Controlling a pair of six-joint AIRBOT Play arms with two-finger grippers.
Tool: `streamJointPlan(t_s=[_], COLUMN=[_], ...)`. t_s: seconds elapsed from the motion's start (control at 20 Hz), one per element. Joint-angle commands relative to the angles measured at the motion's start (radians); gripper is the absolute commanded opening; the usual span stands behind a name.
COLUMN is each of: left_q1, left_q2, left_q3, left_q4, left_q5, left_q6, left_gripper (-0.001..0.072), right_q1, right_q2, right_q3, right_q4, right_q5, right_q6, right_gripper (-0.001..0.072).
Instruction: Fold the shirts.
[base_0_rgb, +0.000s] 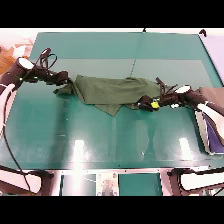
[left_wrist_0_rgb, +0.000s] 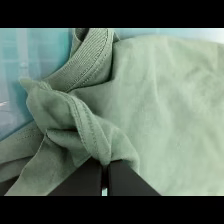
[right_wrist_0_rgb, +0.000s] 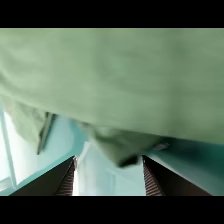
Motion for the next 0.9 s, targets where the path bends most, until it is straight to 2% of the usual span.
streamJointPlan(t_s=[0.0,0.05,0.15,0.2,0.25,0.4,0.55,0.7,0.85], left_q1=[0.0,0.0,0.0,0.0,0.0,0.0,0.0,0.0,0.0], left_q2=[-0.001,-0.001,-0.001,-0.001,0.0,0.012,0.098,0.218,0.346], left_q3=[0.0,0.0,0.0,0.0,0.0,0.046,0.151,0.33,0.534], left_q4=[0.0,0.0,0.0,0.0,-0.003,0.0,0.023,0.104,0.106], left_q5=[-0.007,-0.007,-0.01,-0.014,-0.023,-0.105,-0.153,-0.224,-0.234], left_q6=[0.0,0.0,0.0,0.0,0.0,-0.005,-0.057,-0.116,-0.159], left_gripper=[0.0025,0.0025,0.0025,0.0025,0.0025,0.0023,0.0023,0.0024,0.0024], right_q1=[0.054,0.055,0.055,0.055,0.055,0.05,-0.019,-0.155,-0.302], right_q2=[-0.011,-0.011,-0.011,-0.011,-0.01,0.03,0.19,0.387,0.494], right_q3=[-0.013,-0.012,-0.011,-0.01,-0.007,0.027,0.148,0.393,0.71], right_q4=[0.011,0.032,0.057,0.056,0.064,0.077,0.077,0.078,0.077], right_q5=[-0.07,-0.084,-0.105,-0.105,-0.104,-0.061,0.056,0.109,0.156], right_q6=[-0.004,-0.004,-0.005,-0.007,-0.025,-0.03,-0.011,0.062,0.135], right_gripper=[0.0488,0.0427,0.0245,0.0087,0.0016,0.0014,0.0014,0.0013,0.0013])
